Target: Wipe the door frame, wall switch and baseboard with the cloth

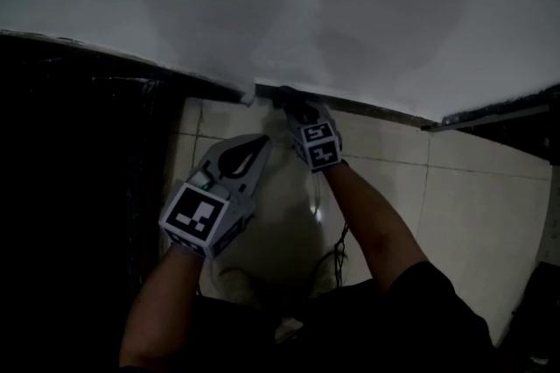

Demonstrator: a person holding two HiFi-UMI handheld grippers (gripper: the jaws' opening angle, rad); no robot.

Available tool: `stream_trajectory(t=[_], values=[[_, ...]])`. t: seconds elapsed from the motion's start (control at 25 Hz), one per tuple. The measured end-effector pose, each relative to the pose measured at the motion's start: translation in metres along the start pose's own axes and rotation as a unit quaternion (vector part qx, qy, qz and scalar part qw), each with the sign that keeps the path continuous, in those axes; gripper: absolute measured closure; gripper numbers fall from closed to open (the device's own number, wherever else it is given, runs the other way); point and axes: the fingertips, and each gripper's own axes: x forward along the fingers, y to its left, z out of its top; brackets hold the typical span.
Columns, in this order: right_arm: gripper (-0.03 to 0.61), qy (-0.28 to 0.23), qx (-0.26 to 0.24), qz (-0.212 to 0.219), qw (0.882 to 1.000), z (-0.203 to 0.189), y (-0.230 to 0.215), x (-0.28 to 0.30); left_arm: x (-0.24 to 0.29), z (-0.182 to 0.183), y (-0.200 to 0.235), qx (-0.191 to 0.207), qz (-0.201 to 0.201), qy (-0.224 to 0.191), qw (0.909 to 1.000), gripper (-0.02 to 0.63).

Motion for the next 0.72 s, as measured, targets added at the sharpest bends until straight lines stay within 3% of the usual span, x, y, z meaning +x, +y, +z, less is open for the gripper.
stream_trajectory(t=[0.24,0.36,0.72], values=[[0.495,0.013,0.006,-0.047,0.999,-0.029,-0.059,-0.034,0.022,-0.002,-0.017,0.007,-0.036,0.0,0.9993,0.621],[0.495,0.022,0.009,-0.078,0.997,-0.044,-0.097,-0.057,0.037,0.004,-0.032,0.03,-0.057,-0.012,0.9979,0.621],[0.495,0.027,0.085,-0.145,0.985,-0.089,-0.175,-0.104,0.063,-0.008,-0.064,0.077,-0.09,0.012,0.9929,0.621]])
